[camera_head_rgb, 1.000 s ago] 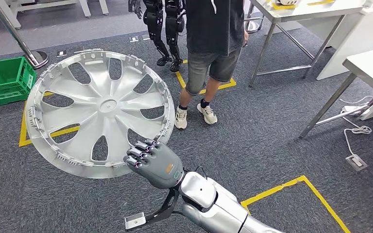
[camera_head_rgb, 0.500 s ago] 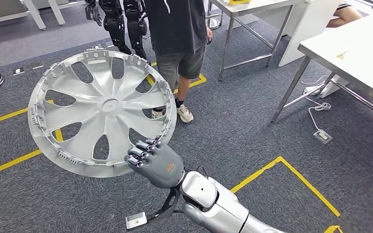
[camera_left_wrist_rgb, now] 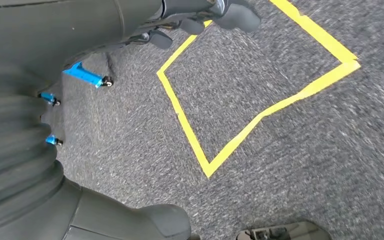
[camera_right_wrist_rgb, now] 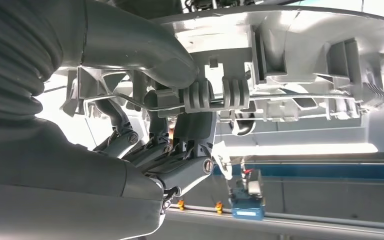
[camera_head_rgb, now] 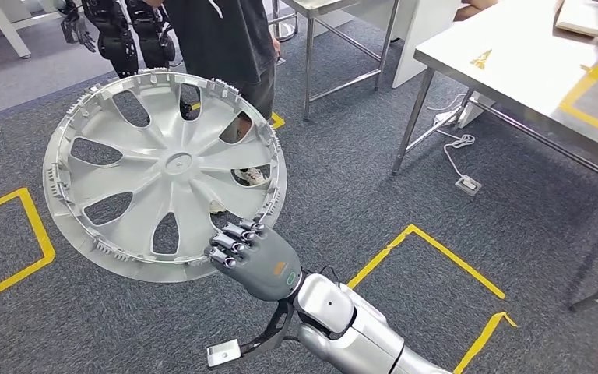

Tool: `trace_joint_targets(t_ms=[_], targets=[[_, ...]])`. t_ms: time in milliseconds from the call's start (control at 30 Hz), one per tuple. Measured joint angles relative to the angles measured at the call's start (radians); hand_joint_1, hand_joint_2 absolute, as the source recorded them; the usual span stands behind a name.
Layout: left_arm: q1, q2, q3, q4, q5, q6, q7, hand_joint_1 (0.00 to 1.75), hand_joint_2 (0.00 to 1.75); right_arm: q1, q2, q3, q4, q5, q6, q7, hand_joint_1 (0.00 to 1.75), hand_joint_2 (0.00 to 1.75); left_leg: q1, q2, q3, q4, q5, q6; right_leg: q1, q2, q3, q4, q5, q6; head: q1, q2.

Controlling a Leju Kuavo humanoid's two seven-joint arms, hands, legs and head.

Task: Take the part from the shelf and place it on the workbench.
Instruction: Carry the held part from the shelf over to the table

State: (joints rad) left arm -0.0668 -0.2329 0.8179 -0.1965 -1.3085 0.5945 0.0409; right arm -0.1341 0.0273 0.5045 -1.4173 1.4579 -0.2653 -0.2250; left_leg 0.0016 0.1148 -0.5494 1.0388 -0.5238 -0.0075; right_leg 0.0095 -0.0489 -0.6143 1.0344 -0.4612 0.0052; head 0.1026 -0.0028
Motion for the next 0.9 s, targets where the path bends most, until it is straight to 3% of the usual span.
trace_joint_targets(t_ms=[33, 100, 167, 233, 267, 300, 367, 433, 467, 533, 600, 667, 733, 767, 800, 833, 900], targets=[[-0.002, 0.0, 0.0, 0.0, -0.001, 0.0, 0.002, 0.0, 1.75, 0.0, 0.0, 0.0, 0.0, -0.003, -0.001, -0.005, 1.75, 1.75, 0.001, -0.004, 0.001, 0.002, -0.004, -0.006, -0.002, 0.01, 0.001, -0.005, 0.003, -0.005, 0.0, 0.0], [-0.004, 0.0, 0.0, 0.0, -0.005, -0.001, 0.016, 0.0, 1.75, -0.005, 0.002, 0.0, 0.001, -0.007, -0.003, -0.009, 1.75, 1.75, 0.003, -0.048, -0.017, 0.048, -0.036, -0.016, -0.011, 0.031, 0.005, -0.015, 0.01, -0.016, -0.004, 0.0], [-0.002, 0.001, -0.002, 0.001, -0.015, -0.007, 0.04, 0.0, 1.75, -0.011, 0.005, 0.0, 0.002, -0.01, -0.004, -0.009, 1.75, 1.75, 0.006, -0.097, -0.072, 0.163, -0.094, -0.02, -0.014, 0.052, 0.005, -0.016, 0.013, -0.022, -0.008, 0.0], [0.002, 0.003, -0.004, 0.001, -0.023, -0.018, 0.065, 0.0, 1.75, -0.011, 0.006, 0.0, 0.002, -0.012, -0.005, -0.008, 1.75, 1.75, 0.006, -0.108, -0.12, 0.254, -0.117, -0.023, -0.014, 0.078, 0.005, -0.015, 0.013, -0.023, -0.009, 0.0], [0.004, 0.003, -0.005, 0.002, -0.025, -0.023, 0.074, 0.0, 1.75, -0.009, 0.006, 0.0, 0.002, -0.013, -0.005, -0.007, 1.75, 1.75, 0.008, -0.109, -0.122, 0.253, -0.101, -0.024, -0.015, 0.092, 0.005, -0.014, 0.014, -0.022, -0.009, 0.0], [0.005, 0.004, -0.005, 0.002, -0.027, -0.028, 0.079, 0.0, 1.75, -0.008, 0.006, 0.0, 0.002, -0.014, -0.006, -0.006, 1.75, 1.75, 0.01, -0.113, -0.108, 0.216, -0.071, -0.025, -0.016, 0.106, 0.005, -0.012, 0.013, -0.021, -0.009, 0.0], [0.007, 0.004, -0.006, 0.002, -0.031, -0.034, 0.082, 0.0, 1.75, -0.005, 0.006, 0.0, 0.002, -0.014, -0.006, -0.006, 1.75, 1.75, 0.019, -0.155, -0.054, 0.093, -0.009, -0.028, -0.019, 0.133, 0.001, -0.002, 0.011, -0.012, -0.01, 0.0], [0.006, 0.004, -0.007, 0.003, -0.034, -0.037, 0.08, 0.0, 1.75, -0.003, 0.006, 0.0, 0.001, -0.014, -0.006, -0.006, 1.75, 1.75, 0.024, -0.199, -0.023, 0.023, 0.008, -0.024, -0.02, 0.158, -0.011, 0.006, 0.011, 0.003, -0.014, 0.0], [0.006, 0.003, -0.007, 0.003, -0.034, -0.038, 0.078, 0.0, 1.75, -0.001, 0.005, 0.0, 0.001, -0.014, -0.006, -0.006, 1.75, 1.75, 0.023, -0.203, -0.021, 0.018, 0.004, -0.018, -0.022, 0.171, -0.017, 0.007, 0.015, 0.011, -0.015, 0.0], [0.005, 0.003, -0.007, 0.002, -0.034, -0.037, 0.072, 0.0, 1.75, 0.005, 0.004, 0.0, 0.0, -0.014, -0.007, -0.006, 1.75, 1.75, 0.02, -0.179, -0.02, 0.015, 0.01, -0.002, -0.027, 0.188, -0.024, 0.003, 0.022, 0.025, -0.015, 0.0], [0.004, 0.003, -0.007, 0.001, -0.034, -0.036, 0.066, 0.0, 1.75, 0.01, 0.003, 0.0, 0.0, -0.014, -0.007, -0.005, 1.75, 1.75, 0.02, -0.153, -0.018, 0.006, 0.017, 0.014, -0.024, 0.146, -0.046, 0.04, -0.001, 0.033, -0.009, 0.0], [0.005, 0.003, -0.007, 0.0, -0.034, -0.034, 0.062, 0.0, 1.75, 0.012, 0.002, 0.0, -0.001, -0.014, -0.006, -0.006, 1.75, 1.75, 0.016, -0.125, -0.018, 0.004, 0.018, 0.023, -0.02, 0.081, -0.1, 0.157, -0.061, 0.038, -0.002, 0.0], [0.007, 0.004, -0.007, 0.0, -0.033, -0.033, 0.062, 0.0, 1.75, 0.013, 0.001, 0.0, -0.001, -0.014, -0.007, -0.005, 1.75, 1.75, 0.011, -0.095, -0.018, 0.004, 0.016, 0.027, -0.02, 0.061, -0.15, 0.271, -0.104, 0.04, 0.0, 0.0], [0.008, 0.004, -0.007, 0.0, -0.033, -0.032, 0.062, 0.0, 1.75, 0.014, 0.001, 0.0, -0.001, -0.014, -0.007, -0.004, 1.75, 1.75, 0.01, -0.081, -0.018, 0.004, 0.015, 0.028, -0.02, 0.058, -0.154, 0.284, -0.102, 0.04, 0.001, 0.0], [0.007, 0.004, -0.007, 0.0, -0.033, -0.032, 0.063, 0.0, 1.75, 0.014, 0.0, 0.0, -0.001, -0.014, -0.007, -0.004, 1.75, 1.75, 0.009, -0.068, -0.017, 0.004, 0.014, 0.028, -0.02, 0.055, -0.136, 0.257, -0.084, 0.037, 0.001, 0.0], [0.007, 0.004, -0.007, 0.0, -0.033, -0.031, 0.064, 0.0, 1.75, 0.014, 0.0, 0.0, -0.001, -0.014, -0.007, -0.004, 1.75, 1.75, 0.008, -0.056, -0.016, 0.004, 0.013, 0.027, -0.018, 0.046, -0.101, 0.196, -0.056, 0.033, 0.001, 0.0], [0.005, 0.004, -0.007, 0.0, -0.032, -0.031, 0.069, 0.0, 1.75, 0.013, -0.001, 0.0, -0.003, -0.014, -0.007, -0.004, 1.75, 1.75, 0.005, -0.035, -0.013, 0.004, 0.01, 0.023, -0.009, 0.006, -0.023, 0.056, -0.015, 0.02, 0.0, 0.0]])
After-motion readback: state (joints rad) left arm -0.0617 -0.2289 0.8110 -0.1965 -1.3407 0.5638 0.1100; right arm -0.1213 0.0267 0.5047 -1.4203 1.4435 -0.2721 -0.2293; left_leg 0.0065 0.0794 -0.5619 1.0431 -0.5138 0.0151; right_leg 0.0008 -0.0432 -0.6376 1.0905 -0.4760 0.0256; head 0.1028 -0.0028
